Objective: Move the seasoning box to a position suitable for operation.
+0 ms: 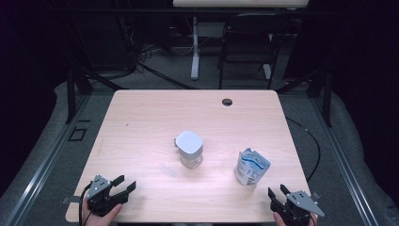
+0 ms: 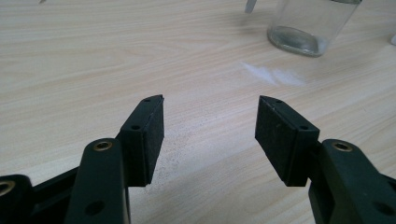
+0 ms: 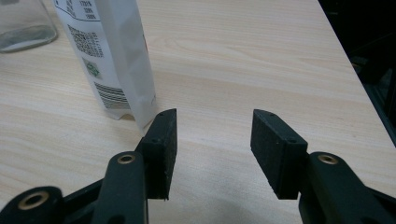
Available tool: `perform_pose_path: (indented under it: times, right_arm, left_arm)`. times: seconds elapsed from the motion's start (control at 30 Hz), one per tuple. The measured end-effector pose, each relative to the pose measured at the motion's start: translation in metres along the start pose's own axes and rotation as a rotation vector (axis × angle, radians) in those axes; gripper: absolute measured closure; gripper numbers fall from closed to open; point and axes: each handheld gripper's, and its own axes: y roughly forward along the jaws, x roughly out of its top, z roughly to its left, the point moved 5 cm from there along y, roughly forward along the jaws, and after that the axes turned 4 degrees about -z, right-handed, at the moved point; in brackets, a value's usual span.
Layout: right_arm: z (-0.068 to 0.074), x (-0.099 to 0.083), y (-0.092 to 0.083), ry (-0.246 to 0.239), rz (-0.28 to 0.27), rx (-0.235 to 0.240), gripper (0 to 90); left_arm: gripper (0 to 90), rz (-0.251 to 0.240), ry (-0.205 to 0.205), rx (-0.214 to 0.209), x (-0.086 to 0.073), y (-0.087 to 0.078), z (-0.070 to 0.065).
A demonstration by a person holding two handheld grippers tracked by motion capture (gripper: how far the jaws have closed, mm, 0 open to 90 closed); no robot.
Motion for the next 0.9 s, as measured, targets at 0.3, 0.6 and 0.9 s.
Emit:
perform_pose_path:
  times: [0.3,0.6,0.9]
  right_arm:
    - [0.003,-0.005,0.001,-0.015,0.001,0.021,51.1]
    - [0.0,-0.009,0.001,0.002,0.006,0.01,49.8]
    - [-0.006,-0.009,-0.001,0.001,-0.007,-0.017,47.7]
  left_arm:
    - [50.7,0.012,-0.02,-0.03,0.006,0.008,-0.004]
    - [49.0,0.014,0.063,-0.034,0.042,0.033,-0.012]
    - [59.9,0.046,0.111,-0.143,0.074,0.073,-0.032]
